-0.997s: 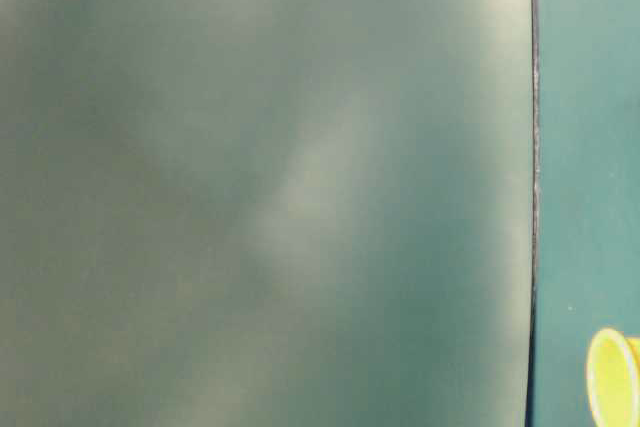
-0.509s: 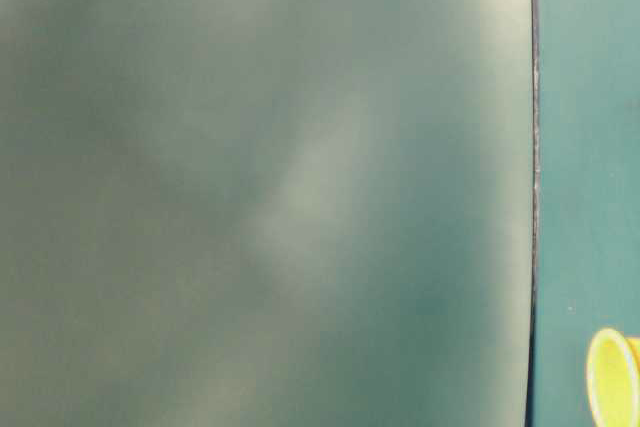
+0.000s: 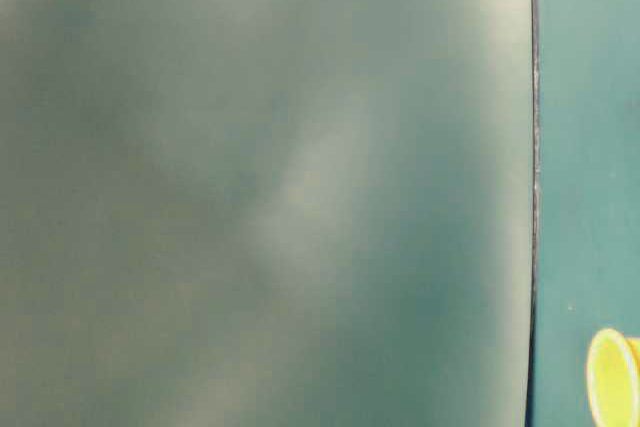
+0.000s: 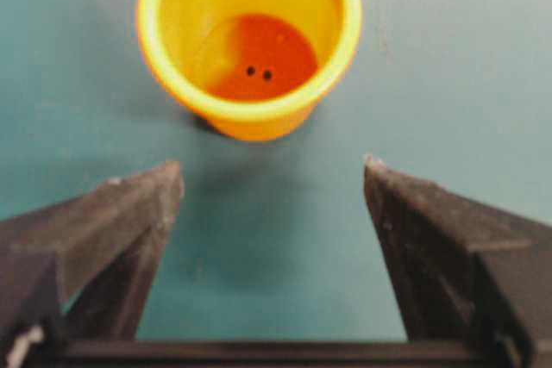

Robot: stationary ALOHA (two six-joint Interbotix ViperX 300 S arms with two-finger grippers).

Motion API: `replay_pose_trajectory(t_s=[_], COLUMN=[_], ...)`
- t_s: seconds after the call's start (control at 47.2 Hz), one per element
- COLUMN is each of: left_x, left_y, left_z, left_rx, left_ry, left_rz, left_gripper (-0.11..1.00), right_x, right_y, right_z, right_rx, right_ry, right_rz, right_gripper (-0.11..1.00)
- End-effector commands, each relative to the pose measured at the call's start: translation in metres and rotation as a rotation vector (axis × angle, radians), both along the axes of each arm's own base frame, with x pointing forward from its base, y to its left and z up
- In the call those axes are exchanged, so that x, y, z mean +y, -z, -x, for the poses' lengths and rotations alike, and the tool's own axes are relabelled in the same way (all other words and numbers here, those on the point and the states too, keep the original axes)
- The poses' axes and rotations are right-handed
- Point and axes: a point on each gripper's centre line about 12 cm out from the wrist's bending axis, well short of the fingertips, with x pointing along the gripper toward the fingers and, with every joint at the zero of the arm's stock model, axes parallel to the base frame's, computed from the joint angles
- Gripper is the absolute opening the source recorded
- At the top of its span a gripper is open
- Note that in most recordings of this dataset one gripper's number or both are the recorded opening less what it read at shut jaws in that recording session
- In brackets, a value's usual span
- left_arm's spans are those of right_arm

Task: Move the cup forward with left arm.
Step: 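Open the left gripper and move it toward the orange cup, then close the left gripper around the orange cup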

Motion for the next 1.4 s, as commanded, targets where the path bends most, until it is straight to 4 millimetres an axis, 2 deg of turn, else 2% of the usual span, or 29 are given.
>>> replay_pose_trajectory(t_s=[0.0,0.615,0.891,1.081,1.378], left_x=[-0.001,0.008,0.008,0.007,-0.003], left_y=[-0.006,-0.006,-0.004,-0.004,-0.007], left_z=[-0.012,-0.046,-0.047,-0.045,-0.046], left_rx=[-0.038,-0.072,-0.081,-0.087,-0.111], left_ry=[0.006,-0.001,0.0,0.002,0.033], left_rz=[-0.005,-0.027,-0.029,-0.029,-0.029], left_gripper=[0.83,0.83,0.81,0.7,0.67], right_x=[0.0,0.0,0.0,0.0,0.0], right_y=[-0.015,-0.014,-0.015,-0.015,-0.014], right_z=[-0.002,-0.002,-0.003,-0.003,-0.003], right_rx=[-0.038,-0.017,-0.018,-0.018,-0.011], right_ry=[0.001,0.001,0.002,0.001,0.001], right_rz=[0.0,-0.001,-0.003,-0.001,-0.002], right_gripper=[0.0,0.0,0.0,0.0,0.0])
